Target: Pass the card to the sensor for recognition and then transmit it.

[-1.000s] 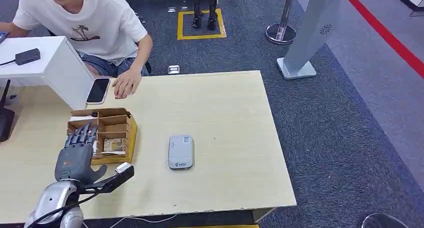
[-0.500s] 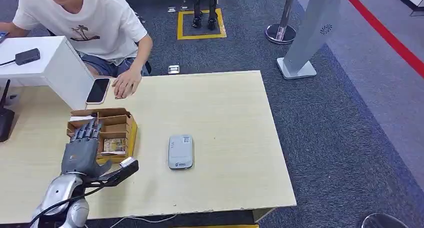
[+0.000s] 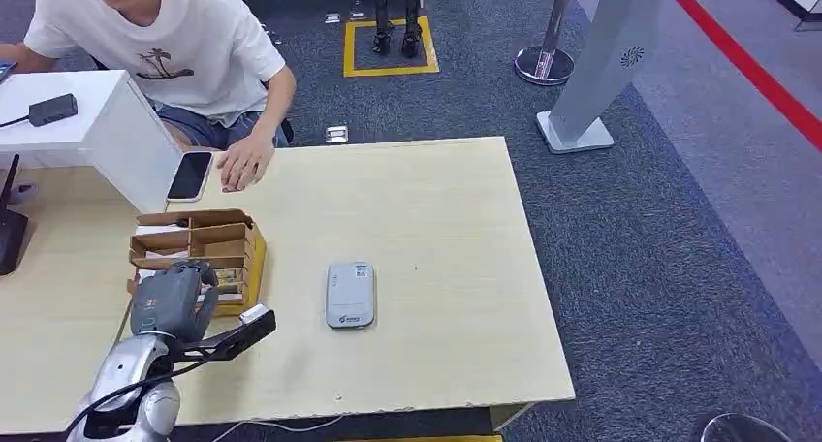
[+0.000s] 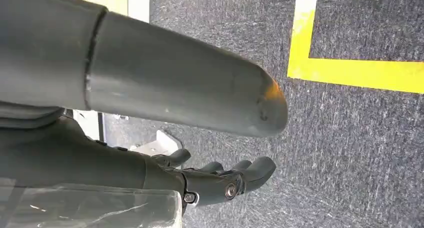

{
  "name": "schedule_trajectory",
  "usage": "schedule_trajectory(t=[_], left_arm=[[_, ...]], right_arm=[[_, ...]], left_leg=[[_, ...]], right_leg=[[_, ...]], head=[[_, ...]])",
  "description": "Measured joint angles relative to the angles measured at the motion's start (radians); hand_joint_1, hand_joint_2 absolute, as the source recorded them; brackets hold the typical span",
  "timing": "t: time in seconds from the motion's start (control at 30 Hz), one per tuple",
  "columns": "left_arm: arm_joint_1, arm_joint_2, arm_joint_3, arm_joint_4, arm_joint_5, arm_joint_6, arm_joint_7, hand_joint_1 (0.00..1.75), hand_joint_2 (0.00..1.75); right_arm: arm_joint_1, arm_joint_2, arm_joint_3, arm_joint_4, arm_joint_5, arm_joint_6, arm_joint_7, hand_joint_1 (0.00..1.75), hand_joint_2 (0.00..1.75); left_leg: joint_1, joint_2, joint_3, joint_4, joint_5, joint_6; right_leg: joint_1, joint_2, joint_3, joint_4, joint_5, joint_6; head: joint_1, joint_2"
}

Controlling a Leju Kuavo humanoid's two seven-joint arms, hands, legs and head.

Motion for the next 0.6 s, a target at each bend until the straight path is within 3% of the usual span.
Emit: schedule_trajectory(t=[0.6], left_arm=[[-0.003, -0.001, 0.000, 0.000, 0.024, 0.004, -0.006, 1.75, 1.75]], right_arm=[[0.000, 0.000, 0.000, 0.000, 0.001, -0.003, 0.000, 0.00, 0.00]], left_leg=[[0.000, 0.000, 0.000, 0.000, 0.000, 0.000]], right_leg=[[0.000, 0.000, 0.000, 0.000, 0.000, 0.000]], head=[[0.000, 0.000]])
